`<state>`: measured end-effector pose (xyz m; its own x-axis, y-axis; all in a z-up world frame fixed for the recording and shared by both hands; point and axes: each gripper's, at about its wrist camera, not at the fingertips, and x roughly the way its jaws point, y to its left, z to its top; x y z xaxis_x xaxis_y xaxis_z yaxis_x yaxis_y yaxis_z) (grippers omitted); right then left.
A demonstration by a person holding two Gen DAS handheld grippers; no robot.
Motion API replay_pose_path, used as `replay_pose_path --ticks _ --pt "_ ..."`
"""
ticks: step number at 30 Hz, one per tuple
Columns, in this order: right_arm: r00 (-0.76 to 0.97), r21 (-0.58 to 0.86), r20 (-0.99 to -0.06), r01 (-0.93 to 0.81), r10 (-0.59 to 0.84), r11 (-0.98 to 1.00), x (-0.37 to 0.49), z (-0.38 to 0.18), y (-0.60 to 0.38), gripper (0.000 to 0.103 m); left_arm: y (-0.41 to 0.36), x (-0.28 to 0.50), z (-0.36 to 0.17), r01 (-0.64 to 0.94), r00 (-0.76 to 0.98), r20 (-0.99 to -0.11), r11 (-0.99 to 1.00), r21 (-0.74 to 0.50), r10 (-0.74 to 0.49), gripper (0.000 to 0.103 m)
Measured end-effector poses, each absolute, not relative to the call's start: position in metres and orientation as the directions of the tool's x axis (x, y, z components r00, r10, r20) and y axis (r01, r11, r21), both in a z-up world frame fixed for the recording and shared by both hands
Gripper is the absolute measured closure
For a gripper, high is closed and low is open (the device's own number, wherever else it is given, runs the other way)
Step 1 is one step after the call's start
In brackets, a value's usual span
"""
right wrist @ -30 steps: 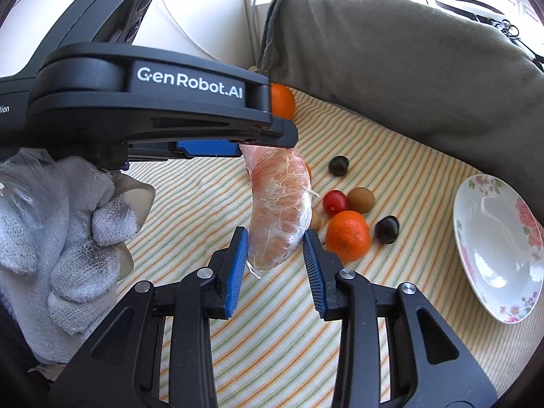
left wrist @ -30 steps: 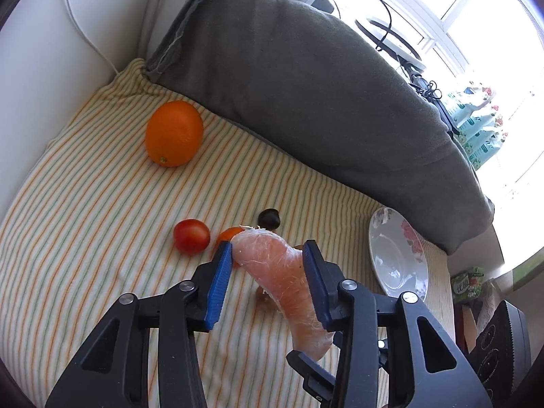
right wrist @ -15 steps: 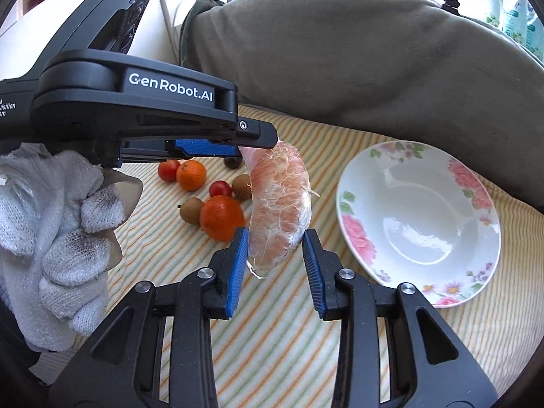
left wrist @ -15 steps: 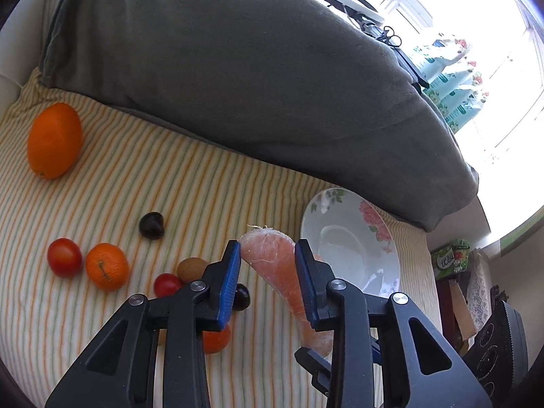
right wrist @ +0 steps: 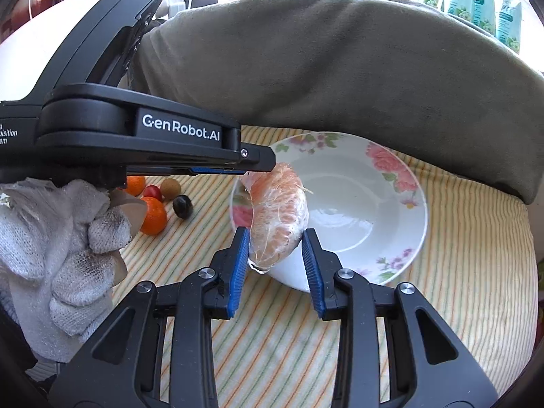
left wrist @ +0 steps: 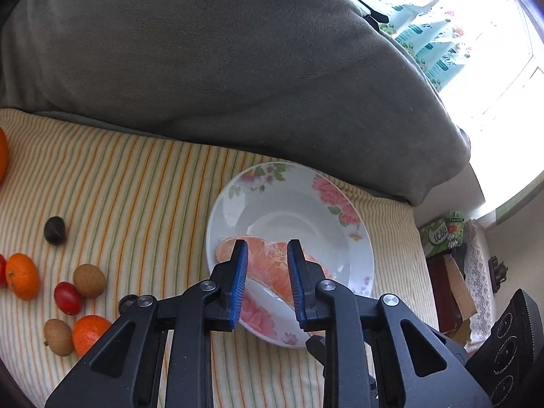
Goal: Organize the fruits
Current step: 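Carry the grapefruit segment with the right tool onto the floral plate and release, then withdraw the right tool from the plate toward the mandarins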
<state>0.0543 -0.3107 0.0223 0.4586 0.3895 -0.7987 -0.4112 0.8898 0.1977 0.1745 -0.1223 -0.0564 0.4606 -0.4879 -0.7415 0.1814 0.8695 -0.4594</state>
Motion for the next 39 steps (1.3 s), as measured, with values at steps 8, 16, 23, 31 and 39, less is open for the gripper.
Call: replay_pose_path --ticks 8,16,23,31,39 --pt "0.522 0.151 -0.777 -0.39 0.353 0.908 0.05 0.037 -0.329 0.03 -0.12 0.174 -0.048 0.182 0.468 -0.738 0.871 -0.457 -0.486 0.081" --pt "0.524 0.195 -0.768 -0.356 0.368 0.914 0.049 0.038 -0.341 0.029 -0.112 0.164 -0.04 0.192 0.482 -0.736 0.877 -0.441 -0.476 0.074" --pt "0.526 0.225 -0.756 -0.349 0.389 0.91 0.041 0.044 -0.343 0.029 -0.097 0.145 -0.032 0.214 0.508 -0.732 0.889 -0.404 -0.454 0.063" --pt "0.51 0.269 -0.743 -0.365 0.433 0.891 0.036 0.047 -0.331 0.018 -0.06 0.117 -0.029 0.211 0.559 -0.732 0.921 -0.328 -0.389 0.048" --pt "0.487 0.322 -0.722 -0.392 0.491 0.862 0.036 0.053 -0.316 0.017 -0.01 0.091 -0.039 0.162 0.597 -0.741 0.951 -0.264 -0.307 0.048"
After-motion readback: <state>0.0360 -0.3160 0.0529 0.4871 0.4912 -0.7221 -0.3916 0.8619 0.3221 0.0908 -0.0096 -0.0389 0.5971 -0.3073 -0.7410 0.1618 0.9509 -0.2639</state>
